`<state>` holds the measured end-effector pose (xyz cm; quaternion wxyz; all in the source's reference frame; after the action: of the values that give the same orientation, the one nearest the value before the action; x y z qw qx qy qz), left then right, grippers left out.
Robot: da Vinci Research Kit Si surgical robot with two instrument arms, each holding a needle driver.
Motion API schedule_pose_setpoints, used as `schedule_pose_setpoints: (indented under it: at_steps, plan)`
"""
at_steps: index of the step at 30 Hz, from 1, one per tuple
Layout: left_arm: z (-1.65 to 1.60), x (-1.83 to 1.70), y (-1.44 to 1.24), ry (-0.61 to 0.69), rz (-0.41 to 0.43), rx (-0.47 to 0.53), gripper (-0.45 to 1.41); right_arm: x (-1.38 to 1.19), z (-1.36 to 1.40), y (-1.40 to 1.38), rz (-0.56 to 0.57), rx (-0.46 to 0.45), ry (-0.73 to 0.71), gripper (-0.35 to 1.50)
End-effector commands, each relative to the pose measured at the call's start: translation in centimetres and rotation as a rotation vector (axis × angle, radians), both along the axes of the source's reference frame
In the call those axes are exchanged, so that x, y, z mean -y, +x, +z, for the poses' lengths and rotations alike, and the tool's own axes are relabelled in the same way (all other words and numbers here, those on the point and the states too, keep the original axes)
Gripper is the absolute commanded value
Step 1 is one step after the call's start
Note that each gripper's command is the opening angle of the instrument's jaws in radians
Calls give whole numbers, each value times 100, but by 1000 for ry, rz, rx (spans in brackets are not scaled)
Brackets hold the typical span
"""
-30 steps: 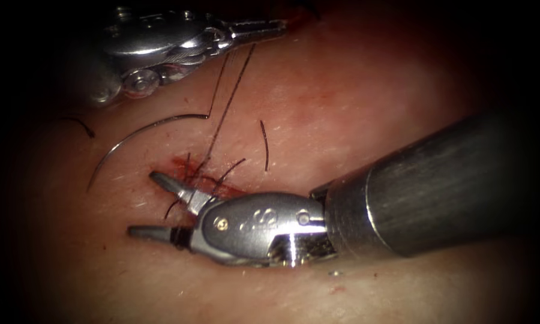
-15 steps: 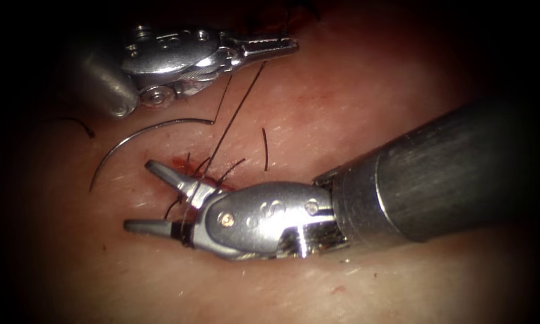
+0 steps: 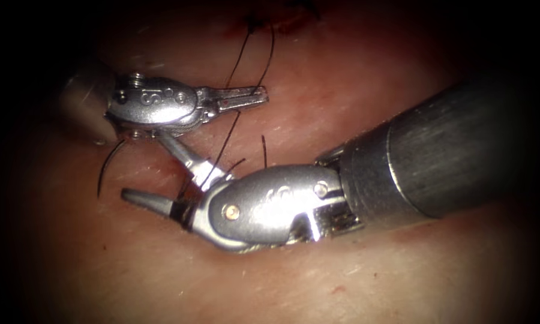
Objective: Wound Closure
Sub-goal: Use the left gripper to loop the suture twice around the right gripper, then wrap the long thread tail twice around the right gripper
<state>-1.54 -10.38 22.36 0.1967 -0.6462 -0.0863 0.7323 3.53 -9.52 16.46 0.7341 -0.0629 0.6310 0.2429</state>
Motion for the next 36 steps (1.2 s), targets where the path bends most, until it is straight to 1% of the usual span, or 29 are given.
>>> schedule_pose_setpoints:
  at_steps: [1,4,6,7,8,13,17,20,22,24,25,29,30,32,33,34,35,36]
  plan:
    - [-4,16,-2,7,-5,-1,-45,12,1,-2,20,13,7,54]
    - [-10,28,17,-5,-19,-17,-45,9,2,-12,57,35,9,54]
    - [-17,43,29,-12,-23,-22,-45,6,4,-21,93,56,10,54]
    - [-17,43,29,-12,-23,-22,-45,6,4,-21,93,56,10,54]
    - [-21,54,33,-13,-26,-26,-45,5,5,-26,112,67,10,54]
    - [-26,68,30,-22,-34,-35,-45,3,7,-35,161,89,21,56]
    - [-23,74,27,-28,-41,-42,-45,2,5,-37,194,91,41,57]
    - [-22,79,30,-31,-41,-43,-45,3,4,-42,218,83,71,57]
    - [-24,84,36,-31,-38,-42,-45,6,5,-49,239,93,147,57]
    - [-25,86,38,-31,-38,-42,-45,7,6,-51,246,104,168,57]
    - [-27,87,41,-32,-40,-36,-45,10,10,-55,259,138,222,56]
    - [-31,91,43,-34,-58,-29,-45,14,20,-60,299,174,313,52]
    - [-33,91,42,-34,-63,-25,-45,14,25,-62,325,188,345,51]
    - [-34,90,41,-33,-66,-24,-45,14,27,-63,330,201,350,49]
    - [-35,90,39,-32,-68,-25,-45,12,29,-64,354,207,368,47]
    - [-35,90,39,-32,-68,-25,-45,12,29,-64,354,207,368,47]
    - [-36,90,35,-32,-72,-27,-45,7,30,-65,380,208,386,46]
    - [-36,90,35,-32,-72,-27,-45,7,30,-65,380,208,386,46]
